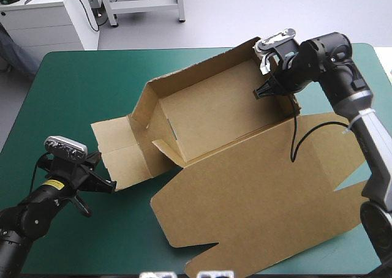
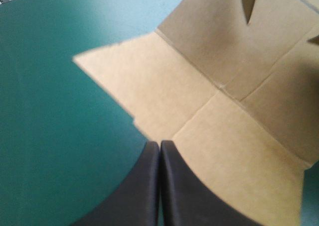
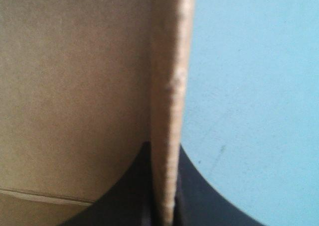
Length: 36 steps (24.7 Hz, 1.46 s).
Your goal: Fold the box
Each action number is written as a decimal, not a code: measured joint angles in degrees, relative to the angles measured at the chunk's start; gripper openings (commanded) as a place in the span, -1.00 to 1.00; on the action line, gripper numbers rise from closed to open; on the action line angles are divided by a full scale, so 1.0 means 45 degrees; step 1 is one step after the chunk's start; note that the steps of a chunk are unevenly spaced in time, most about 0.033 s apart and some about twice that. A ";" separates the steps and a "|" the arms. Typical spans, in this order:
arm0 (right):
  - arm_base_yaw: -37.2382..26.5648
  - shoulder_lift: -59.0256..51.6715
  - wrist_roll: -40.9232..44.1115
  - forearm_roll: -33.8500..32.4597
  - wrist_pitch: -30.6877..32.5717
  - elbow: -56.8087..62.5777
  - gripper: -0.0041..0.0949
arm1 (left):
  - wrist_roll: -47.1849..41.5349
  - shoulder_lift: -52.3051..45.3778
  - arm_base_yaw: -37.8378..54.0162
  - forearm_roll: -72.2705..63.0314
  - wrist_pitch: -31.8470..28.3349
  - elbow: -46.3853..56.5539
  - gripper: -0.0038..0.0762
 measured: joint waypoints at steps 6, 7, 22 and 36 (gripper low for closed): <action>0.0000 -0.1442 0.0374 -0.0969 0.0013 0.0000 -0.95 | -0.0022 0.0124 0.0000 -0.0013 -0.1038 0.0010 -0.93; 0.0000 -0.1677 0.0388 -0.1045 0.0013 0.0000 -0.95 | -0.0051 0.0124 0.0003 -0.0013 -0.1176 0.0010 -0.93; -0.2387 -0.2573 0.1214 0.1298 0.0023 -0.0076 -0.95 | -0.0724 0.0219 0.1596 -0.0517 -0.1515 0.0024 -0.93; -0.2416 -0.2926 0.0651 0.2308 0.0023 -0.0076 -0.96 | 0.1599 0.5051 0.1671 -0.6598 -0.1815 -0.1026 -0.88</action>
